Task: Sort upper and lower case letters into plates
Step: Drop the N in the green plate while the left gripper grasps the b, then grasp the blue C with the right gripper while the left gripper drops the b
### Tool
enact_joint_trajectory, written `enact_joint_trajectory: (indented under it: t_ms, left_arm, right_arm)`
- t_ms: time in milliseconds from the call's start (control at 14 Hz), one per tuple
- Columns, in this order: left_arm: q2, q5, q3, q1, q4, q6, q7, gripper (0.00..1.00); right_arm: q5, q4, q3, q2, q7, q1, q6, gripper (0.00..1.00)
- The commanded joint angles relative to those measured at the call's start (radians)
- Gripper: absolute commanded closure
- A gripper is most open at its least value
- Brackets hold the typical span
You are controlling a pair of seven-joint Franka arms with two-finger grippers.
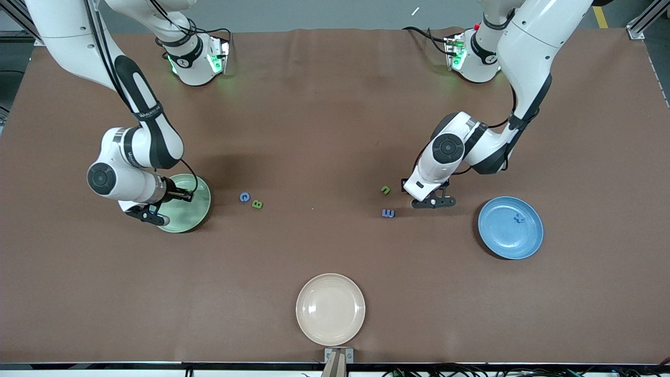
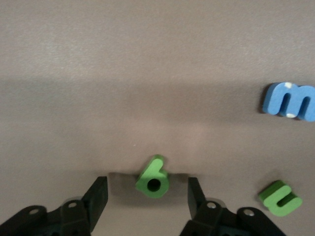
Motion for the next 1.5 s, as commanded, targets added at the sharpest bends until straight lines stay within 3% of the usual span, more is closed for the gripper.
enact_joint_trajectory:
  t_ms: [0,72,358,501,644,787,1145,1431]
  left_arm:
    - [0.006,0.002,-0.010,0.009,-0.008,0.027,-0.014,0.32]
    - [0.007,0.002,-0.010,0.009,-0.008,0.027,-0.014,0.35]
    - [0.007,0.002,-0.008,0.011,-0.008,0.028,-0.014,0.52]
    - [0.007,0.002,-0.008,0.014,-0.008,0.028,-0.012,0.61]
    - [0.007,0.011,-0.008,0.014,-0.008,0.028,-0.005,0.69]
    - [0.006,0.013,-0.008,0.015,-0.008,0.028,-0.001,0.75]
    - [-0.051,0.013,-0.011,0.020,-0.008,0.013,0.003,0.76]
    - [-0.124,0.013,-0.025,0.078,-0.001,-0.057,0.061,0.76]
  right_arm:
    - [0.005,-0.016,0.011,-0.018,-0.006,-0.011,-0.002,0.09]
    - [0.005,-0.014,0.011,-0.018,-0.003,-0.012,-0.003,0.00]
    - [0.007,0.005,0.019,-0.030,0.010,0.000,-0.029,0.00]
    - [0.008,0.076,0.034,-0.032,0.023,0.003,-0.110,0.00]
    - [0.010,0.143,0.048,-0.031,0.124,0.021,-0.181,0.00]
    - [0.010,0.170,0.049,-0.028,0.239,0.082,-0.167,0.00]
    - [0.010,0.165,0.048,-0.021,0.353,0.182,-0.088,0.00]
    - [0.010,0.090,0.048,-0.001,0.353,0.241,0.037,0.00]
